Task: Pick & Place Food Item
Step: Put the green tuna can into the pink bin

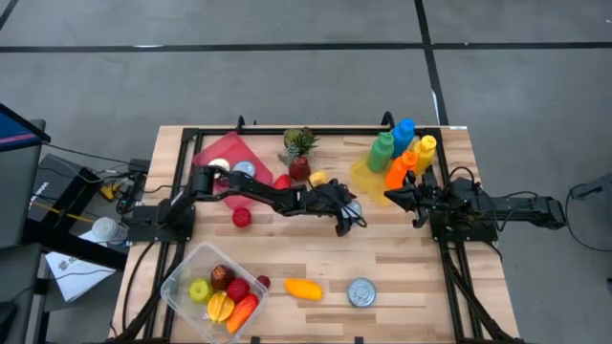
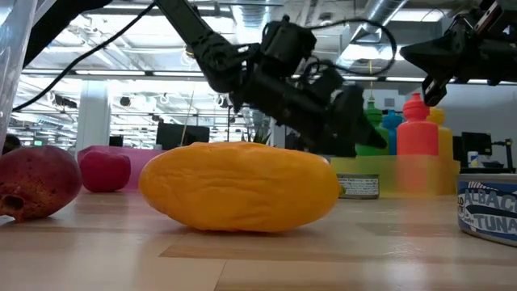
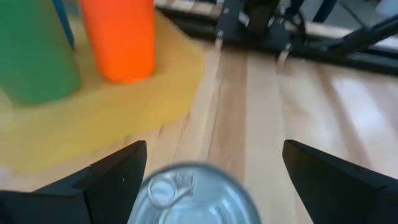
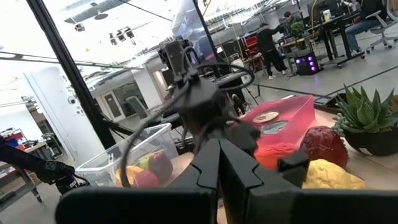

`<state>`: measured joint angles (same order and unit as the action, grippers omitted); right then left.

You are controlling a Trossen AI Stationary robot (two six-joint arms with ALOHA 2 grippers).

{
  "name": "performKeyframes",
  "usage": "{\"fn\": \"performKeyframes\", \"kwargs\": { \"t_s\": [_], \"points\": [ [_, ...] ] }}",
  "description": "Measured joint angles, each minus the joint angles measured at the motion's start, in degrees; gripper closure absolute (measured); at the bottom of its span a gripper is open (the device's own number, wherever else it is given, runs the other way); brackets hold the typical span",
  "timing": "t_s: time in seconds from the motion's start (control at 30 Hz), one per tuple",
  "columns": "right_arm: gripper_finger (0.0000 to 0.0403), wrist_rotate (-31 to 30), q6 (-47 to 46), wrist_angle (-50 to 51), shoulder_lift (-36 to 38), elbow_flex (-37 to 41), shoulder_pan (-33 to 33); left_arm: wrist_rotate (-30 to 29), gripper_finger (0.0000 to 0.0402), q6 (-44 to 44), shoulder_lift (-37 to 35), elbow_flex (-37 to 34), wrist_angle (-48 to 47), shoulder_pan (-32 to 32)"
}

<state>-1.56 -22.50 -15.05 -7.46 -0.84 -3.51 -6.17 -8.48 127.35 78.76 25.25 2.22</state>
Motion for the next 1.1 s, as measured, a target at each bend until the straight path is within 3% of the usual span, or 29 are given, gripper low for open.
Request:
{"fn": "performKeyframes", "kwargs": {
  "t_s": [0.23,0.77,1.1],
  "points": [
    [0.0403,0.0,0.0,0.0,0.0,0.0,0.0,-0.7,0.0034,-0.9,3.0,0.1,-1.5,-0.1],
    [0.0403,0.0,0.0,0.0,0.0,0.0,0.0,-6.9,0.0049,-4.3,-6.0,-0.1,-36.2,-8.1],
    [0.0403,0.0,0.0,0.0,0.0,0.0,0.0,-10.3,0.0055,-17.3,-17.4,-11.7,-40.7,-12.8]
  ]
}}
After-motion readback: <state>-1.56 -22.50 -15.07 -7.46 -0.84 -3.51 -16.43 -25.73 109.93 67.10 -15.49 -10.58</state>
